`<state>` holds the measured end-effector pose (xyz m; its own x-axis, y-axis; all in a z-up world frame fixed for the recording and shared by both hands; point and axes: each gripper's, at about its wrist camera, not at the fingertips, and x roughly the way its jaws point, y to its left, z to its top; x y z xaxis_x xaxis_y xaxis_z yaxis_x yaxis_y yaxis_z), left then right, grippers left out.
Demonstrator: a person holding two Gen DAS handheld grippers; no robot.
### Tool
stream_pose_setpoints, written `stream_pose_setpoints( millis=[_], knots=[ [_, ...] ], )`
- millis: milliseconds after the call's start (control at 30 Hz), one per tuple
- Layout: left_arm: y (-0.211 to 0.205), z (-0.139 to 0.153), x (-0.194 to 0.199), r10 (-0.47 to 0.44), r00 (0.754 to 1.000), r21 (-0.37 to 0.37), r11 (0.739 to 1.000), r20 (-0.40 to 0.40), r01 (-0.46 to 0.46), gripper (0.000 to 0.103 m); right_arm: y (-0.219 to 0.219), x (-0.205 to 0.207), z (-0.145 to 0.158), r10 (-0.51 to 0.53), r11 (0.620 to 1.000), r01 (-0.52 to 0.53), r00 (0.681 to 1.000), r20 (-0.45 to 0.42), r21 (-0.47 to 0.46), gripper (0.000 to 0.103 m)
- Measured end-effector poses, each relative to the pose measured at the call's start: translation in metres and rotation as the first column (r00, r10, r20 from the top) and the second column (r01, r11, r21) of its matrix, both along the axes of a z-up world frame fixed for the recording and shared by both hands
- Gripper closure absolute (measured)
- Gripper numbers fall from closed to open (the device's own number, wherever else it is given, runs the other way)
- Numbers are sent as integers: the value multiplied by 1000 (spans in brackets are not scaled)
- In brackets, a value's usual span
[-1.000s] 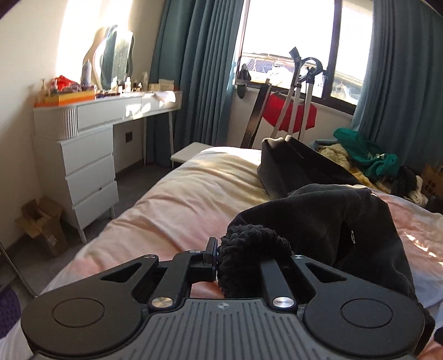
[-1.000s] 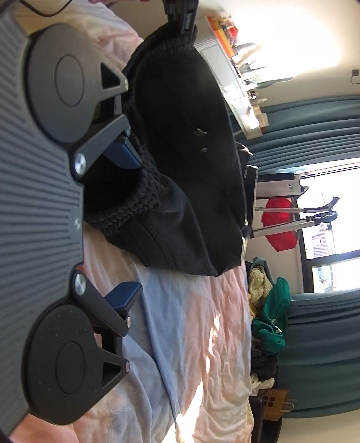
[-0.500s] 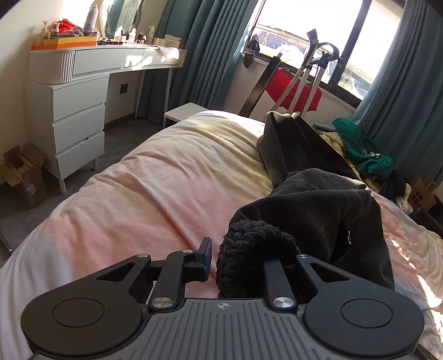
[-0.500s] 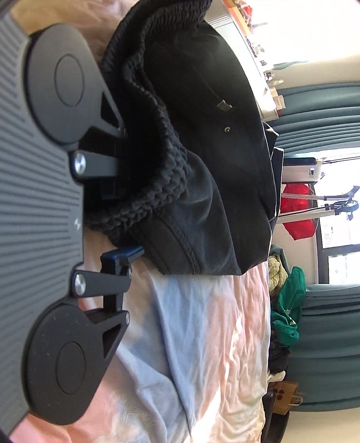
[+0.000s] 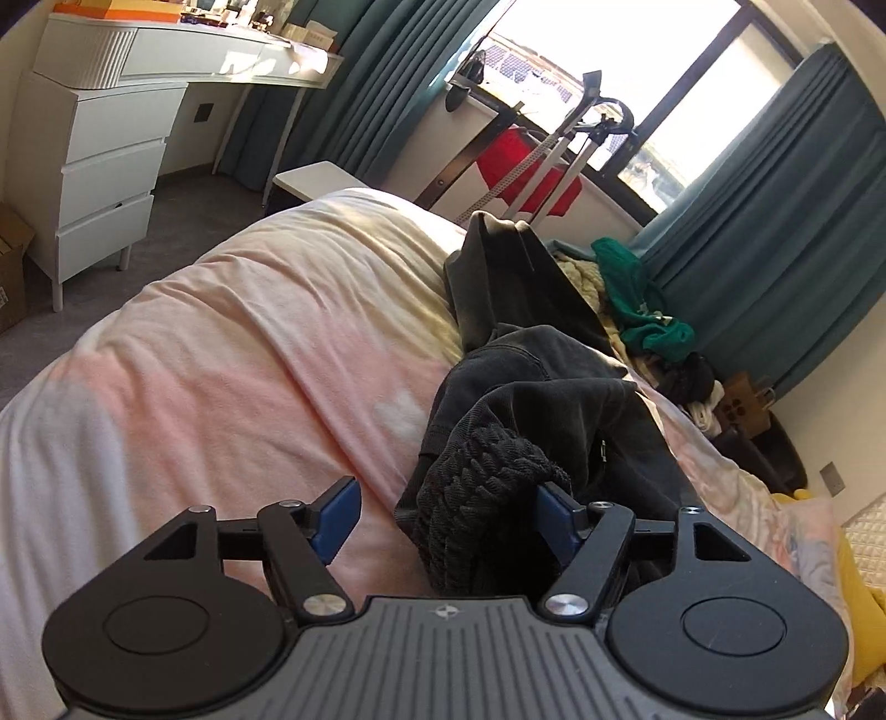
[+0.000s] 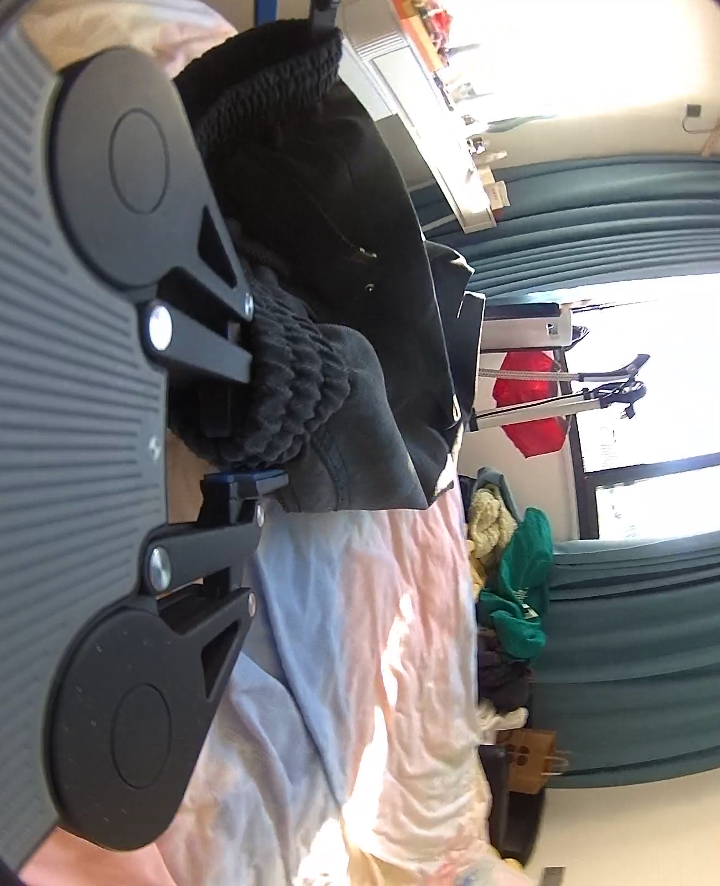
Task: Fold clothes
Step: 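Grasp the other ribbed cuff with the right gripper while the left gripper holds its cuff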
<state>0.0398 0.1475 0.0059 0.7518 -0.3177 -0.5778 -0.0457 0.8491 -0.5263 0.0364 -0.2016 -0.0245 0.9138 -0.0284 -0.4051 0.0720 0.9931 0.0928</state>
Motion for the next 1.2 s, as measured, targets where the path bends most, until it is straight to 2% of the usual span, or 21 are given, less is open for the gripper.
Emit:
stream_pose_setpoints(
  millis=[67,167,233,300,367,500,533,700,767,800,833,867,900,933,1000,1067,1200],
  knots=[
    [0,1,-13,-9,999,-60,998,34,11,28,6,-5,4,5,999,-6,1000,-18,-41,89],
    [2,5,-32,15,993,-135,991,120,1,21,2,0,-4,0,1000,-1,995,-102,-13,89],
    [-3,6,-34,-33,989,-151,987,146,55,18,-4,6,-12,-10,1000,14,989,-148,23,89],
    [-12,1,-26,-125,986,-173,975,108,142,18,-11,11,-19,-17,997,31,983,-185,72,89],
    [-21,-15,-16,-189,982,-220,957,26,190,17,-18,13,-23,-19,990,47,979,-201,136,89],
    [-31,-49,-2,-188,978,-308,939,-89,152,17,-19,12,-26,-17,984,52,978,-207,169,88],
    [-33,-54,1,-173,980,-316,939,-95,136,17,-19,13,-26,-16,985,51,979,-205,167,89],
    [-39,-58,17,-59,998,-282,958,-7,55,18,-21,14,-29,-14,984,51,978,-209,172,88],
    [-41,-61,28,-10,1000,-253,967,6,12,24,-24,15,-32,-16,982,56,975,-220,180,88],
    [-42,-63,32,16,1000,-235,972,13,-13,31,-25,16,-34,-17,981,59,974,-227,182,88],
    [-43,-65,37,43,999,-217,975,21,-37,48,-25,17,-37,-18,981,62,972,-235,184,88],
    [-43,-65,42,58,998,-201,978,27,-51,59,-26,17,-39,-17,981,64,970,-244,186,88],
    [-42,-64,48,55,998,-190,981,23,-50,78,-26,18,-42,-14,980,63,968,-252,186,88],
    [-41,-62,54,46,999,-181,983,13,-43,93,-25,18,-44,-8,982,58,965,-262,182,88],
    [-37,-52,62,69,997,-158,985,21,-65,94,-24,18,-46,3,983,46,964,-266,178,88],
    [-29,-35,64,102,992,-112,989,80,-93,95,-22,13,-42,20,979,32,968,-250,201,88],
    [4,17,64,140,971,-165,980,192,-109,95,-1,-1,-19,80,979,-48,985,-155,199,88]
  ],
)
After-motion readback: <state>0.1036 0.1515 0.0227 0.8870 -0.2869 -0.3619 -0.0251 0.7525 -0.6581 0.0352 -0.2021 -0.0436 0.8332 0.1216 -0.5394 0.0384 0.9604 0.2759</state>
